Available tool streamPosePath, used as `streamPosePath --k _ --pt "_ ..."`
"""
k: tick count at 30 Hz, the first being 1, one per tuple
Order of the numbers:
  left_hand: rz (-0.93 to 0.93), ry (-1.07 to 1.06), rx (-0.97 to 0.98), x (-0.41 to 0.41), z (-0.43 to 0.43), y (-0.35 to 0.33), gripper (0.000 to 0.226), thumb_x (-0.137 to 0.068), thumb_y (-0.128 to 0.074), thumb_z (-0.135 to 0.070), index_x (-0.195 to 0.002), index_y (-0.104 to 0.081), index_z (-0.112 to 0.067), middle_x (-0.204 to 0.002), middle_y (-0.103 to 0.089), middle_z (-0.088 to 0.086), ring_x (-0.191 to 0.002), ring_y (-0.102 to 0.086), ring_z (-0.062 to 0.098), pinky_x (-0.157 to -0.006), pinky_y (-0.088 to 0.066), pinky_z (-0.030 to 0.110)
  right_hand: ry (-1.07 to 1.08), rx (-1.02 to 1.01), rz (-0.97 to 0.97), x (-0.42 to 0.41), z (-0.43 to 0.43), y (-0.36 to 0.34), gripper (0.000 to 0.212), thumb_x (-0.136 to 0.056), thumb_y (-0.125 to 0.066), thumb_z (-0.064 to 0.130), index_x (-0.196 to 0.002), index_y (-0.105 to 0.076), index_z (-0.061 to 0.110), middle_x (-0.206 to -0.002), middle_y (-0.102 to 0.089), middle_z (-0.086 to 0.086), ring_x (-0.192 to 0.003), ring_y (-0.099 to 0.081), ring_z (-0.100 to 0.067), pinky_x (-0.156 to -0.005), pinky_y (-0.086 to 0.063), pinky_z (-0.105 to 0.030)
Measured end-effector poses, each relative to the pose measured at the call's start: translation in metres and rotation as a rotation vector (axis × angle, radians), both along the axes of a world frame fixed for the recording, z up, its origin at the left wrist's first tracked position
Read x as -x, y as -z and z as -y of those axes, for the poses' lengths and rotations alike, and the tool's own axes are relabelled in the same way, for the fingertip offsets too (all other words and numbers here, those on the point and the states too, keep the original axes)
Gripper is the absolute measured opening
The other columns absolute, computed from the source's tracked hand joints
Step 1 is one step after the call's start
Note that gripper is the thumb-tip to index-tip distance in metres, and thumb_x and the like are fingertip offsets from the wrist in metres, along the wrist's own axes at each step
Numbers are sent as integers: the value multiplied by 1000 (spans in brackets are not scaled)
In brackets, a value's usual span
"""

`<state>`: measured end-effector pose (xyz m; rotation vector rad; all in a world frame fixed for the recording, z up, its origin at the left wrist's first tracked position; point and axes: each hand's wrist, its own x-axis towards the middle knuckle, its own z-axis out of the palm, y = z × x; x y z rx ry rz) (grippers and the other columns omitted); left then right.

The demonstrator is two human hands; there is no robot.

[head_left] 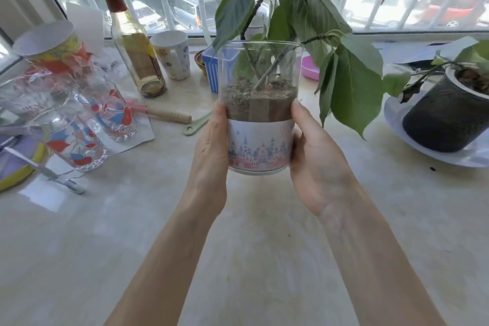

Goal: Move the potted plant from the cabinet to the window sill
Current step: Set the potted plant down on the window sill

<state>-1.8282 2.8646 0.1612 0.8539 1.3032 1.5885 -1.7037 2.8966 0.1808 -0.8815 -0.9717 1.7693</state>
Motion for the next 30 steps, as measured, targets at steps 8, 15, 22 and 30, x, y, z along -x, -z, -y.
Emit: streamPosePath --k 8,15,22,30 --pt "-45 6 54 11 -27 22 48 -106 -26 -55 -99 -73 -47 -95 -80 -28 -97 -74 -9 -76 -58 14 11 16 -28 13 -20 26 44 -109 -38 33 -145 -58 19 -143 -68 -3 -133 -63 -17 -114 -48 -45" --pt "-29 17 86 19 -43 40 50 -107 -22 -55 -105 -70 -43 -90 -80 -28 -93 -74 -11 -71 -57 10 35 30 -57 20 -34 44 44 -109 -40 30 -147 -55 16 -147 -66 -5 -135 -62 -17 -116 -47 -46" --pt "-34 24 100 27 -52 50 51 -107 -21 -55 -110 -70 -43 -96 -80 -27 -99 -73 -10 -75 -57 10 29 0 -80 26 -42 53 45 -108 -39 29 -147 -56 14 -146 -66 -5 -135 -62 -16 -117 -47 -44" --pt "-32 54 111 32 -52 53 54 -105 -20 -57 -119 -68 -38 -103 -80 -23 -105 -73 -6 -79 -58 12 18 -18 -49 27 -44 55 48 -108 -40 30 -152 -51 15 -152 -61 -4 -141 -57 -17 -121 -41 -47"
